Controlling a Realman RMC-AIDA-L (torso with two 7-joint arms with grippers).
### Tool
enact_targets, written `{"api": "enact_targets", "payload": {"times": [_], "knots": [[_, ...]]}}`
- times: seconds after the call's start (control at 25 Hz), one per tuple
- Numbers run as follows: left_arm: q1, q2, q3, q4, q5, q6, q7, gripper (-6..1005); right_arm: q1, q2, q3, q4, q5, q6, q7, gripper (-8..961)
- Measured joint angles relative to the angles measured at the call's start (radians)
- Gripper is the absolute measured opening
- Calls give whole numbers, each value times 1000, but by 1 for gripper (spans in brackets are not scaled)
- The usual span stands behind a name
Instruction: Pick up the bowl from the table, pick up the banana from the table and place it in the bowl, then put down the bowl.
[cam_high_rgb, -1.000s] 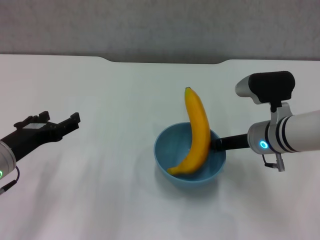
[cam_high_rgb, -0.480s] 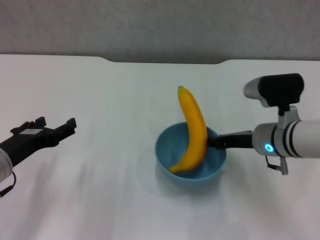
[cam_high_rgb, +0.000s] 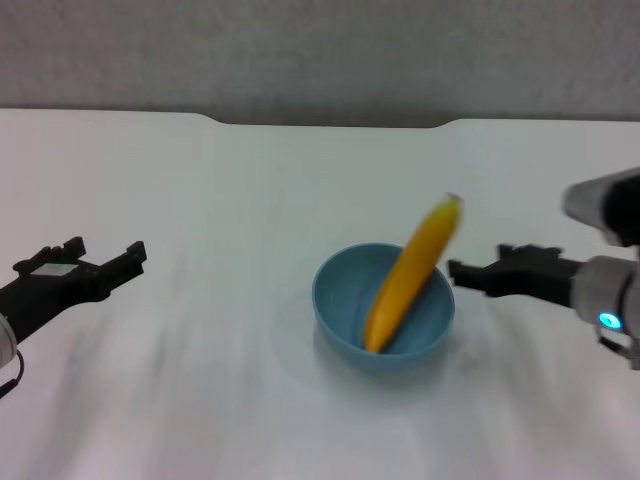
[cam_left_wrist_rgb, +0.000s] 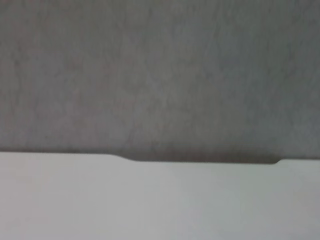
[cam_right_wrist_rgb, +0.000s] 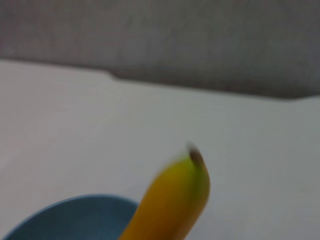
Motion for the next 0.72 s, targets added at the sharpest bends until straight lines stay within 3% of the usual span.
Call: {"api": "enact_targets", "payload": {"times": [0.08,0.12,0.16,0.28,0.48,0.72], "knots": [[7,0,-3,19,-89,-21,73,906,-53,1,7,44,30,-38,-54,716],[15,0,-20,51,-198,-60,157,906,-86,1,8,61,85,-65,-117,747],[15,0,-20,51,-198,-60,157,906,-86,1,8,61,85,-65,-117,771],[22,-2,-65,142,-405,-193,339,906,-108,0,16,55,202,-76,-247,841],[-41,2,-101,438,-781,-447,610,906,-117,3,17,10,427,-102,-506,892],[-138,-2,-123,651,-849,-508,781,907,-97,8,-10,-117,818,-143,-878,894]]}}
